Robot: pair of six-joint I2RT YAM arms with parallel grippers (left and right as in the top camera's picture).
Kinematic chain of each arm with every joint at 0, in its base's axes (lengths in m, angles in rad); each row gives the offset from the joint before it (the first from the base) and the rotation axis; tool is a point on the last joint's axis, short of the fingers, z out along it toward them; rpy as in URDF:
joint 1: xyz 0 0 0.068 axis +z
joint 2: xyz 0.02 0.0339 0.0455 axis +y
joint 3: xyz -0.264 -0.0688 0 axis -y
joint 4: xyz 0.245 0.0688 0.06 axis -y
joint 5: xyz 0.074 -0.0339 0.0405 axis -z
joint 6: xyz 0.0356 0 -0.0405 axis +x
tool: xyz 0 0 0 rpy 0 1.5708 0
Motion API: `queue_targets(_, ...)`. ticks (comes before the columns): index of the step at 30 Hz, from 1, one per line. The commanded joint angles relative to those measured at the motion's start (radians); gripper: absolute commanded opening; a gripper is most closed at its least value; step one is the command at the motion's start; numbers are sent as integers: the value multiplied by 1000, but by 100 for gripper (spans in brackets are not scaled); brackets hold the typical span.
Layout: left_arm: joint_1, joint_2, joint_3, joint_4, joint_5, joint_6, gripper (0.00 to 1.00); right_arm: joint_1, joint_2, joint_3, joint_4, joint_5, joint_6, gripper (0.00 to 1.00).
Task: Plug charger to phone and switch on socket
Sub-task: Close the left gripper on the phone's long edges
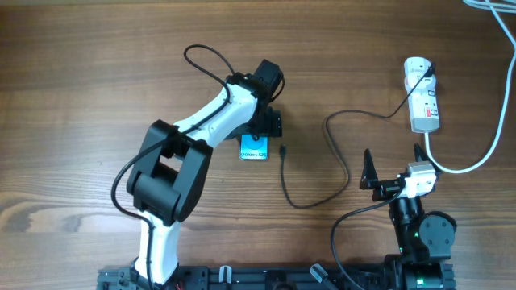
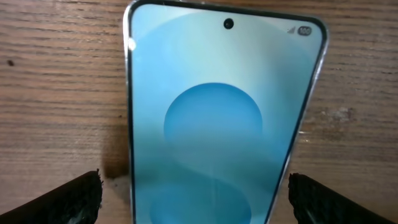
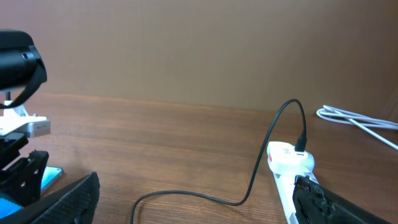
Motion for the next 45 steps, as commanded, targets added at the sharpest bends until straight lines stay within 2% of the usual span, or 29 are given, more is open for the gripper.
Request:
queue_targets(1,3,47,-14,10,-12,1,100,4,-7,-1,2,13,4,100)
queue_targets(9,1,79,-14,6,-3,0,100,4,-7,-1,2,13,4,100)
queue_targets(19,0,79,-14,4,86,0,100,4,-7,-1,2,13,4,100)
queue_targets(45,-35,79,-14,-7,39,-3,100,4,-7,-1,2,13,4,100)
